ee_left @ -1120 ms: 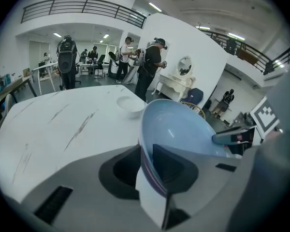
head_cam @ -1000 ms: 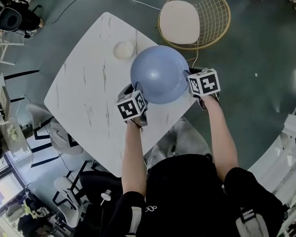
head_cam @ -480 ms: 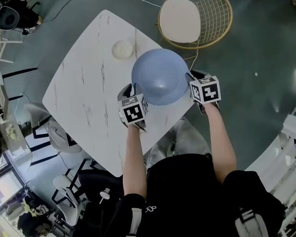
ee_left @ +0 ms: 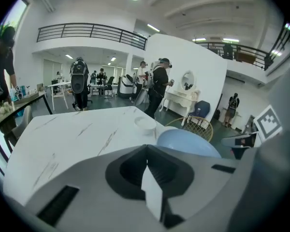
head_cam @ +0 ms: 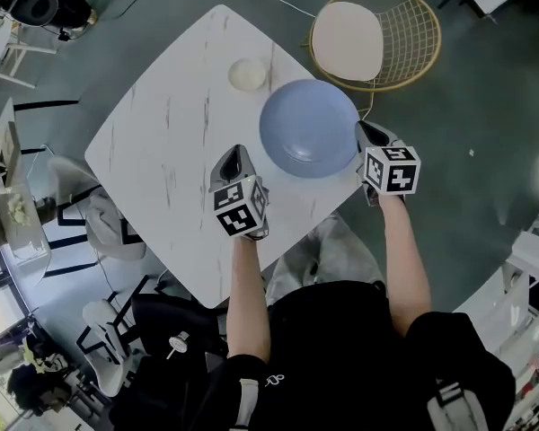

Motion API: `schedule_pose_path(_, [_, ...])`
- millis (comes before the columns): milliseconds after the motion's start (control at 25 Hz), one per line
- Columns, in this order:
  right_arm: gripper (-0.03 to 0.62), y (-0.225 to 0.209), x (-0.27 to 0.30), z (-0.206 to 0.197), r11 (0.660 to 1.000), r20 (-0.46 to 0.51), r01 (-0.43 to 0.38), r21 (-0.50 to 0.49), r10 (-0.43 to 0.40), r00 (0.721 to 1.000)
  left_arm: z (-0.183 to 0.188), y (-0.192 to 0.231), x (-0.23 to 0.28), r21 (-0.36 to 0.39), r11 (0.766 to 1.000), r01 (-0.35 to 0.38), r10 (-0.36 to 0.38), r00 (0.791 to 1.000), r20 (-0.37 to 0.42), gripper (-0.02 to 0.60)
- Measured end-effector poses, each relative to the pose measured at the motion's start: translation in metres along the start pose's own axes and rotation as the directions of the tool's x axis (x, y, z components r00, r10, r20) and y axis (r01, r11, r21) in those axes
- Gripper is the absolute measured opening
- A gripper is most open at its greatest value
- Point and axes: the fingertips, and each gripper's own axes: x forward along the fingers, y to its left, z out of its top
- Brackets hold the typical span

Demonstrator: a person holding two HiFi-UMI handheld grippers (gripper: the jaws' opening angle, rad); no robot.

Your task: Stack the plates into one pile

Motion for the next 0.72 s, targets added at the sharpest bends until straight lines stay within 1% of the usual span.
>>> schedule_pose_path(80, [0.009, 0.017, -0.001, 0.002, 0.999, 0.022, -0.038, 0.000, 0.038, 0.999, 0.004, 0.008, -0.015, -0.024, 1.000, -0.005, 0.006, 0.999, 0.031, 0.017])
schedule_pose_path(160, [0.009, 0.039, -0.001, 0.002, 0.996, 0.043, -0.093, 0.002, 0.093, 0.995, 0.005, 0.019, -0.030, -0.038, 0.999, -0.015, 0.017, 0.998, 0.060, 0.017])
schedule_pose_path(280, [0.008, 0.077, -0.005, 0.004, 0.983, 0.077, -0.186, -0.013, 0.186, 0.980, 0.008, 0.038, -0.058, -0.061, 0.998, -0.019, 0.026, 0.993, 0.114, 0.015])
schedule_pose_path(360, [0.008, 0.105, -0.007, 0.008, 0.969, 0.094, -0.246, -0.039, 0.248, 0.964, 0.010, 0.052, -0.078, -0.051, 0.998, -0.044, 0.050, 0.988, 0.144, 0.015])
schedule_pose_path(440, [0.009, 0.134, -0.010, 0.016, 0.948, 0.125, -0.312, -0.068, 0.318, 0.940, 0.012, 0.066, -0.096, -0.027, 0.996, -0.091, 0.094, 0.981, 0.170, 0.015])
schedule_pose_path(520, [0.009, 0.165, -0.015, 0.024, 0.919, 0.170, -0.388, -0.077, 0.395, 0.903, 0.013, 0.079, -0.115, -0.020, 0.992, -0.128, 0.129, 0.972, 0.196, 0.015])
schedule_pose_path(640, [0.008, 0.207, -0.026, 0.032, 0.879, 0.203, -0.468, -0.093, 0.477, 0.855, 0.016, 0.098, -0.144, -0.044, 0.985, -0.166, 0.172, 0.956, 0.238, 0.015])
schedule_pose_path(720, [0.008, 0.233, -0.033, 0.041, 0.855, 0.211, -0.502, -0.131, 0.519, 0.829, 0.021, 0.113, -0.165, -0.076, 0.977, -0.199, 0.212, 0.939, 0.271, 0.015])
